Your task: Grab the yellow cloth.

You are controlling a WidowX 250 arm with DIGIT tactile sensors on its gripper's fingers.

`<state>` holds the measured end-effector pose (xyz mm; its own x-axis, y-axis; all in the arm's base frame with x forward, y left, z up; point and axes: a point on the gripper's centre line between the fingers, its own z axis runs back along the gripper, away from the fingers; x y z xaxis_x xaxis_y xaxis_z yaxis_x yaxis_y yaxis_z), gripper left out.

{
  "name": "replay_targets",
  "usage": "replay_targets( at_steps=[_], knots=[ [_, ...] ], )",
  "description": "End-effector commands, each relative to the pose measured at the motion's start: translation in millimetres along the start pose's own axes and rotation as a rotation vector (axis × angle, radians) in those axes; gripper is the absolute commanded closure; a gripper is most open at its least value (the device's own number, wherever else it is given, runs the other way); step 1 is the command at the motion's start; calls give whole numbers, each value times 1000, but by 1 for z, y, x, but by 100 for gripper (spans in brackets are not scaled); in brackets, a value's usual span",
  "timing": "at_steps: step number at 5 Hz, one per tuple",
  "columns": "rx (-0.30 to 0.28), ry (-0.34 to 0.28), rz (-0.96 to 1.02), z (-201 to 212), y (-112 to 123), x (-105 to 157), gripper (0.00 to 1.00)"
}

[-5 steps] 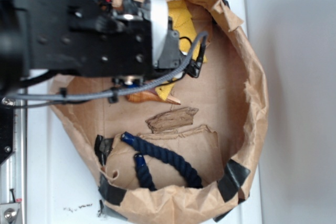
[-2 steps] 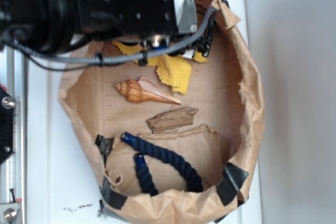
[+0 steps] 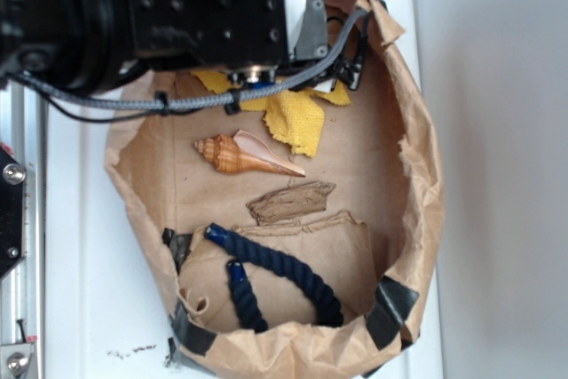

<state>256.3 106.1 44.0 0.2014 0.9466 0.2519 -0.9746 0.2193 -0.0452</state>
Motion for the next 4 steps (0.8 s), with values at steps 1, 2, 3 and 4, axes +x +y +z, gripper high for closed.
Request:
replay_targets(
  at_steps=[1, 2, 3, 4],
  knots=[
    [-37, -31, -12, -4, 2, -1, 0],
    [-42, -44, -19, -8, 0, -2, 0],
    [-28, -30, 3, -7, 2, 0, 100],
    [-34, -9, 8, -2, 4, 4, 100]
  ],
)
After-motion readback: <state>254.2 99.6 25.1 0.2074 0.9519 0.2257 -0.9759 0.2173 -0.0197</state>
